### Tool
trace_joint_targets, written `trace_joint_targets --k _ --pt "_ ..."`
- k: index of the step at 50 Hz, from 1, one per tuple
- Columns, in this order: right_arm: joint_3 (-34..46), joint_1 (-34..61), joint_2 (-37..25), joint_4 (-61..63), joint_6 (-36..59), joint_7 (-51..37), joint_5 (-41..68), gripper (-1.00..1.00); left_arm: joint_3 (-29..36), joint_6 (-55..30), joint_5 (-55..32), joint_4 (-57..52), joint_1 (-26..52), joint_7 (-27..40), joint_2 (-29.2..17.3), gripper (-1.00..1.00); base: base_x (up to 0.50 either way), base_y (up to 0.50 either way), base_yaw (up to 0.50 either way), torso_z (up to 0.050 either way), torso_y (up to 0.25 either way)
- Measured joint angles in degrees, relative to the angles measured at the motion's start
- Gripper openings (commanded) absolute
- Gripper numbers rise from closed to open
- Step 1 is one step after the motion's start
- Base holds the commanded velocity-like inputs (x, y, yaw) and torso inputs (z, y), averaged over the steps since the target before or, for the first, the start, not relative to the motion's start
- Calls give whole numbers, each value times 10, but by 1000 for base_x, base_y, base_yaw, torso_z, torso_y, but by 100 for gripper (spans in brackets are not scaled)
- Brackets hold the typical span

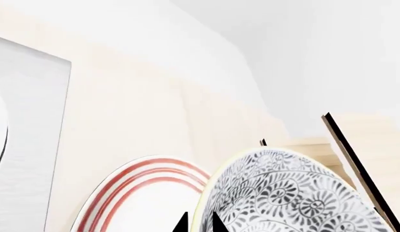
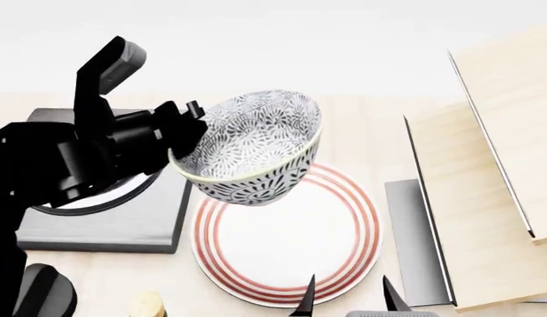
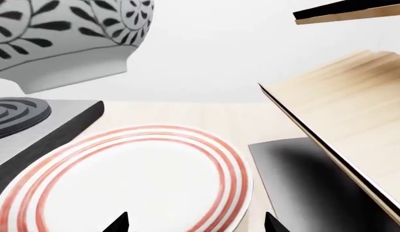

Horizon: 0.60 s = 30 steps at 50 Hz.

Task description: Pick up the akita bowl and put it on the plate.

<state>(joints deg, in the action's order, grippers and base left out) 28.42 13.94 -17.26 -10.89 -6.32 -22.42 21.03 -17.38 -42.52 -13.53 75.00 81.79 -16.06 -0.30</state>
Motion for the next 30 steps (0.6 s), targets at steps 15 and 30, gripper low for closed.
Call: trace_joint_targets --k 15,30 --pt "3 1 0 -1 0 0 1 100 126 31 -133 0 -16 24 2 -100 0 0 0 0 -43" --pt "5 2 -1 -1 0 1 3 100 275 93 -300 0 -36 65 2 -100 0 0 0 0 -75"
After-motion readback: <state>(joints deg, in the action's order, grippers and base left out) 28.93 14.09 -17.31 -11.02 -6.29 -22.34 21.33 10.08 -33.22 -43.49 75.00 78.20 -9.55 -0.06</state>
